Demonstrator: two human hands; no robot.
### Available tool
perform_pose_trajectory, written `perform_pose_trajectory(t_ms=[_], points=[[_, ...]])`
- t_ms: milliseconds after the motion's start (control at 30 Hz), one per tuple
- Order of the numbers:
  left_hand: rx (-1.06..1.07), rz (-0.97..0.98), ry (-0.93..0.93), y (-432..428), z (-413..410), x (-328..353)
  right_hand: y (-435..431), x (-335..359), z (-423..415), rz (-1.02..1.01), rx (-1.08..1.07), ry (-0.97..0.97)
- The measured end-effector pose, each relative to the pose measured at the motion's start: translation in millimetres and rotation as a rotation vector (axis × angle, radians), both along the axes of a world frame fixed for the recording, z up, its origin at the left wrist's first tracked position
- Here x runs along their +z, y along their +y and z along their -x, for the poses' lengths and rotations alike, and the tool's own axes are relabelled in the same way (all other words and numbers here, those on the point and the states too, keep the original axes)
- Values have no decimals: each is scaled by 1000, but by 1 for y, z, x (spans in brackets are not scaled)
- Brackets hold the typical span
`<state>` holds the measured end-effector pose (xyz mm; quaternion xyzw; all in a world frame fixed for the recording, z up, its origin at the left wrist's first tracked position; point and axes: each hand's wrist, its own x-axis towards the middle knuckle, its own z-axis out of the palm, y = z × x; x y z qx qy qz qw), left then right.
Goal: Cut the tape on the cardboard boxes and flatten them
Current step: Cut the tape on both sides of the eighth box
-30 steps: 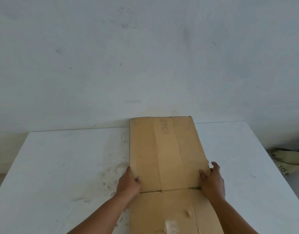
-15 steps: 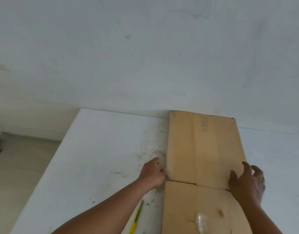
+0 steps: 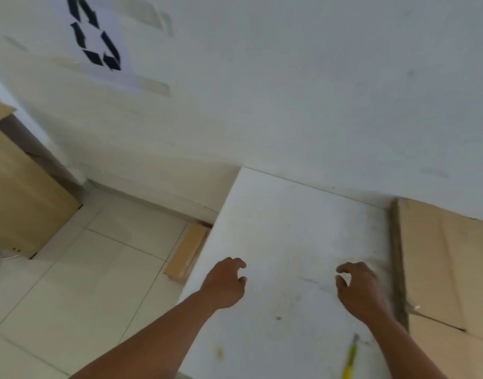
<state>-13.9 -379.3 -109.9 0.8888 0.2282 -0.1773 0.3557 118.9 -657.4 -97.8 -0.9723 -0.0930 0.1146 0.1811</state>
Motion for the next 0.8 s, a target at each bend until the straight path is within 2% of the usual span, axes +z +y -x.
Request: perform_pose_trajectory(t_ms=[267, 467, 600, 800], points=[[39, -88, 55, 201, 99, 0, 231, -19, 84, -56, 175, 199], [40, -140, 118, 293, 105, -14, 348, -32, 97, -128, 217, 332], [1, -123, 160, 325, 80, -36, 401, -63, 87, -223, 104, 435], [2, -83, 220, 376, 30, -101, 466, -143, 62, -271, -203, 641]])
